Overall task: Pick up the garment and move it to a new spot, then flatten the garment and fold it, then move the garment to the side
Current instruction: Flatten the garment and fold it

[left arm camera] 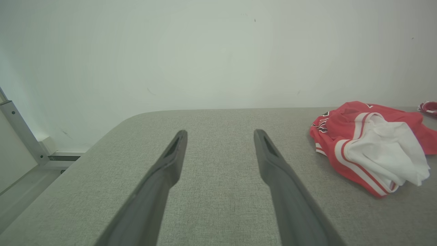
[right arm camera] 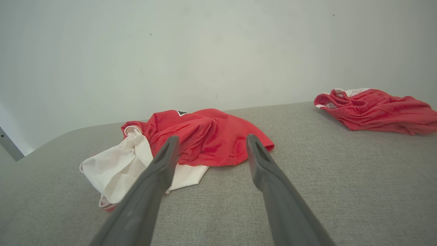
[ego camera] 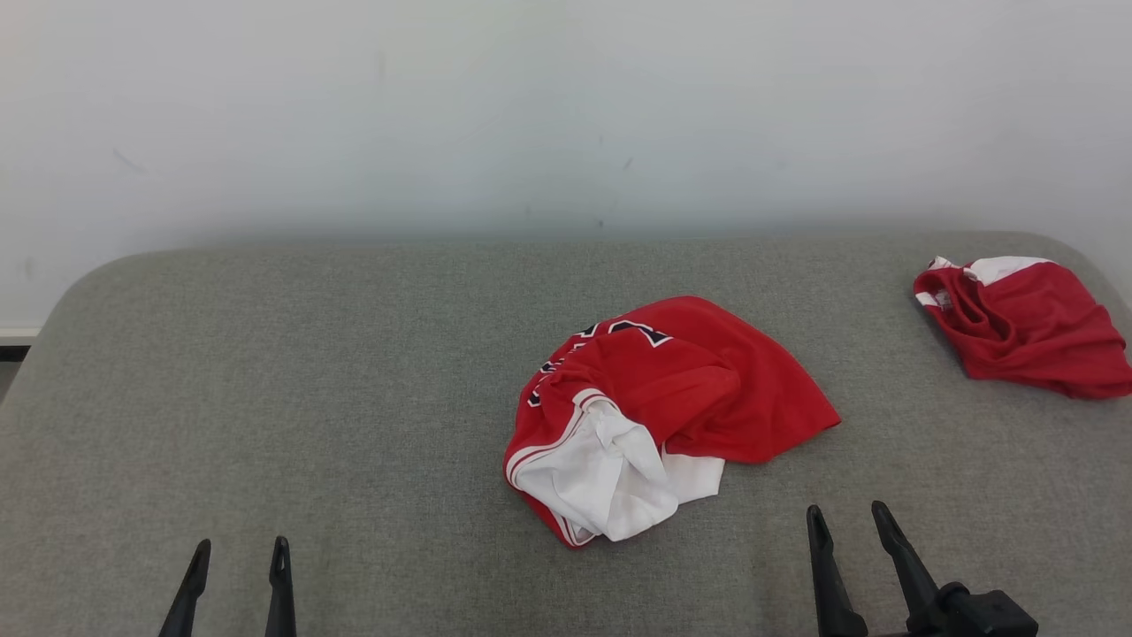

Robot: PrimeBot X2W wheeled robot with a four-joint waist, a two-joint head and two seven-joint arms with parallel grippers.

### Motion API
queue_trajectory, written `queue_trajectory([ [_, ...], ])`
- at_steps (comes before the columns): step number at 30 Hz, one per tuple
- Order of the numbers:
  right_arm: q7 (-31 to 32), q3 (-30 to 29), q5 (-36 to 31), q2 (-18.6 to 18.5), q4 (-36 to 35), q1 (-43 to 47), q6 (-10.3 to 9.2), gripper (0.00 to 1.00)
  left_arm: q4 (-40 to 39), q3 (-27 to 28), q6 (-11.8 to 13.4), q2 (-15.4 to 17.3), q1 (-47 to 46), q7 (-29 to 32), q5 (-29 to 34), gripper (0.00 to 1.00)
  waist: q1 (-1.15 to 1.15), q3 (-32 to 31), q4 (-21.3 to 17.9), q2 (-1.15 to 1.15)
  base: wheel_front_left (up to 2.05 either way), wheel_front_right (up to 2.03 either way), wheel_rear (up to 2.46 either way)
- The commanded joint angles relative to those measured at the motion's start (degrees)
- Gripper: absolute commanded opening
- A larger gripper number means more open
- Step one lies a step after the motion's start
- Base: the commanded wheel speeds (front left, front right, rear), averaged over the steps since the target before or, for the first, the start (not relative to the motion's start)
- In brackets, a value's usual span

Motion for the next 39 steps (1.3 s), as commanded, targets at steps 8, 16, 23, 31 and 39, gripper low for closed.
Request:
queue_trajectory([
  [8, -0.02, 0.14, -0.20, 0.26, 0.06, 0.45, -0.14, 1.00, 0.38, 0.76, -0.52, -0.46, -0.56, -0.19, 0.81, 1.00, 0.00, -0.16, 0.04, 0.00, 0.00, 0.00, 0.00],
  [16, -0.02, 0.22, -0.29, 0.30, 0.34, 0.45, -0.14, 1.00, 0.29, 1.26, -0.83, -0.75, -0.25, -0.19, 1.18, 1.00, 0.00, -0.29, -0.23, 0.00, 0.00, 0.00, 0.00],
  [23, -0.02, 0.34, -0.32, 0.28, 0.43, 0.56, -0.14, 1.00, 0.21, 1.48, -1.10, -1.06, 0.06, -0.19, 1.57, 1.00, 0.00, -0.41, -0.35, 0.00, 0.00, 0.00, 0.00],
  [31, -0.02, 0.48, -0.08, 0.11, 0.45, 0.26, -0.14, 1.00, 0.36, 1.64, -1.05, -0.82, -2.24, -0.19, 1.75, 1.00, 0.00, -0.13, -0.66, 0.00, 0.00, 0.00, 0.00],
  [39, -0.02, 1.13, 0.18, -0.32, 0.37, -0.70, -0.14, 1.00, 2.24, -2.90, -1.55, 0.09, -10.26, -0.19, 1.92, 1.00, 0.00, 1.47, -2.40, 0.00, 0.00, 0.00, 0.00],
])
